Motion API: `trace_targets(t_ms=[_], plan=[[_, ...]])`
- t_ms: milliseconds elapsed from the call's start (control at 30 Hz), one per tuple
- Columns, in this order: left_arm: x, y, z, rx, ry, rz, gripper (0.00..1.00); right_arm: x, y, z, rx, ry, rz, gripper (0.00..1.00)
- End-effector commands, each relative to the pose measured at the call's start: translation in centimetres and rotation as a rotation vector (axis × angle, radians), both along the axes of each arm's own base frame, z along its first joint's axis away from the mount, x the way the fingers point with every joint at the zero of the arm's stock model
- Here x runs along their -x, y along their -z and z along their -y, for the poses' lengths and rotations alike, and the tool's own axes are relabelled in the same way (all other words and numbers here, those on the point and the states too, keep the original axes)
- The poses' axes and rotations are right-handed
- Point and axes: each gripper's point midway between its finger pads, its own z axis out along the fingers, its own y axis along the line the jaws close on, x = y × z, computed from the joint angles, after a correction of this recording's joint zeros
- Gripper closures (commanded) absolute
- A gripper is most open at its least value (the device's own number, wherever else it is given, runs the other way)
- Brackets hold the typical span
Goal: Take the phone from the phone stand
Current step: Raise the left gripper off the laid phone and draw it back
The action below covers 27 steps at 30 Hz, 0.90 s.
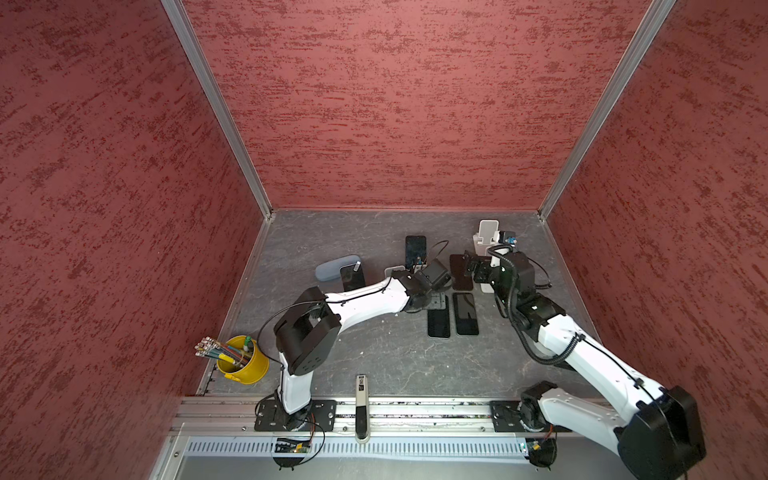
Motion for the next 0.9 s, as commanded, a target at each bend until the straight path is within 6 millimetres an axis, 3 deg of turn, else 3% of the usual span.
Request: trace_targets(t_ms=[0,300,567,867], plan=[[-0.5,-1.4,-1.7,-0.047,-0.011,0.094,0.16,-0.6,-1.2,-1.3,-0.044,-0.033,0.002,0.01],[0.7,-4.6,-6.5,-0.024,-0.066,0.253,0.14,-1.3,0.6,-3.7,-0.069,-0.117,-0.083,0.01],[1.5,-8.6,-11.0,0.030,-0.121,0.422,0.10,-1.5,1.2,-7.5,-0.073,-0.200,-0.123,0.01],[2.8,-10.1,-15.6,0.068,-0.195,0.506,0.08,-2.1,1.4,-11.4,-0.056,-0.260,-0.152,0.01]])
